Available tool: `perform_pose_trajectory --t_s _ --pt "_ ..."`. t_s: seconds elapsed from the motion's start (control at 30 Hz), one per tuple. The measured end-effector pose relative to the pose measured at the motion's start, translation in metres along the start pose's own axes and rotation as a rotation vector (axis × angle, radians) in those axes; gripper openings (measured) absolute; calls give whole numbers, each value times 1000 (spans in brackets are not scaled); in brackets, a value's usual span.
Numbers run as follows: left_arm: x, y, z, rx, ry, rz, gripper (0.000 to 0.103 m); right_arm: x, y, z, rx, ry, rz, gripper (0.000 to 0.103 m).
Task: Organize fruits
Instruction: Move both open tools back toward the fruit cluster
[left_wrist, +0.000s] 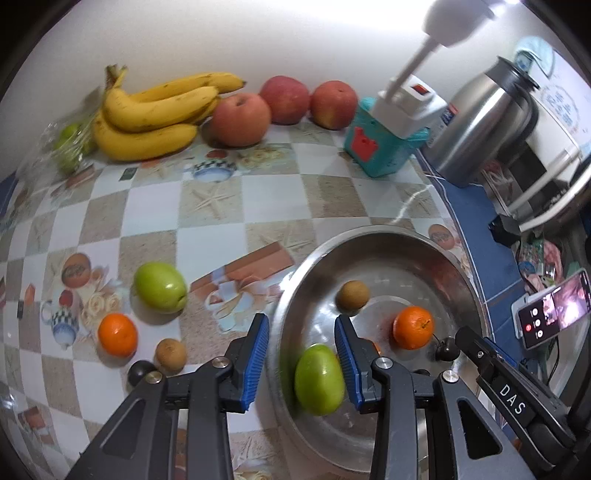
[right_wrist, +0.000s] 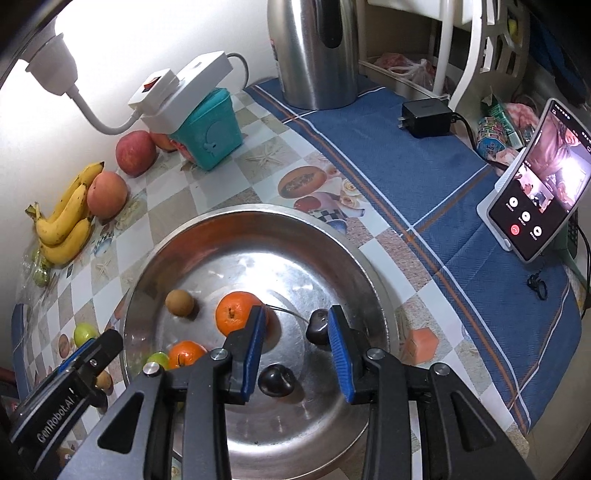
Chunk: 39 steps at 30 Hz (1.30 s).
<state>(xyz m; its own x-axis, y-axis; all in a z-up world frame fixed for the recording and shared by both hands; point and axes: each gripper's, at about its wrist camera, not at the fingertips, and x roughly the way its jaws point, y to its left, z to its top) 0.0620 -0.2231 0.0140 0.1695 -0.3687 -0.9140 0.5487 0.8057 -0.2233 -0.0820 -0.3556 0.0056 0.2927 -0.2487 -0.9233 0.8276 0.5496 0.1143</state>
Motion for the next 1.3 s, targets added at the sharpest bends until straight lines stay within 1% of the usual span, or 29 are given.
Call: perform_pose_trajectory --t_s 0.23,0.33,0.57,0.77,0.83,0.93,0.97,1.0,1.03,1.13,1.17,1.2,1.3 --pt "-3 21 -3 -85 29 56 41 -3 8 -2 -27 0 11 36" --pt "-4 32 -4 -124 46 60 41 -3 12 -2 -40 3 21 36" --pt "-10 54 -6 -199 42 83 41 -5 23 -4 -68 10 45 36" --pt "-15 67 -6 -235 33 99 41 -7 32 -6 -93 13 63 36" --pt "-15 69 -6 -240 33 101 43 -7 33 -6 -96 16 70 36" --pt "-15 71 -6 -245 34 107 53 -6 34 -6 -100 22 70 36" --pt "-15 71 -6 -246 36 110 59 -5 34 -7 -102 28 71 37" --pt "-14 71 -6 -248 37 113 64 -3 35 -7 -104 33 74 42" --pt "-14 72 -6 -249 37 117 65 -3 35 -7 -105 37 76 48" --pt "-12 74 -7 -252 48 133 75 0 38 -9 -121 47 78 57" --pt "-11 75 -7 -255 51 143 79 1 39 -9 -127 50 75 58" --pt "-10 75 -8 -257 54 152 81 2 41 -10 -138 55 70 59" --pt "-8 78 -9 -267 62 168 84 4 44 -12 -151 61 64 69"
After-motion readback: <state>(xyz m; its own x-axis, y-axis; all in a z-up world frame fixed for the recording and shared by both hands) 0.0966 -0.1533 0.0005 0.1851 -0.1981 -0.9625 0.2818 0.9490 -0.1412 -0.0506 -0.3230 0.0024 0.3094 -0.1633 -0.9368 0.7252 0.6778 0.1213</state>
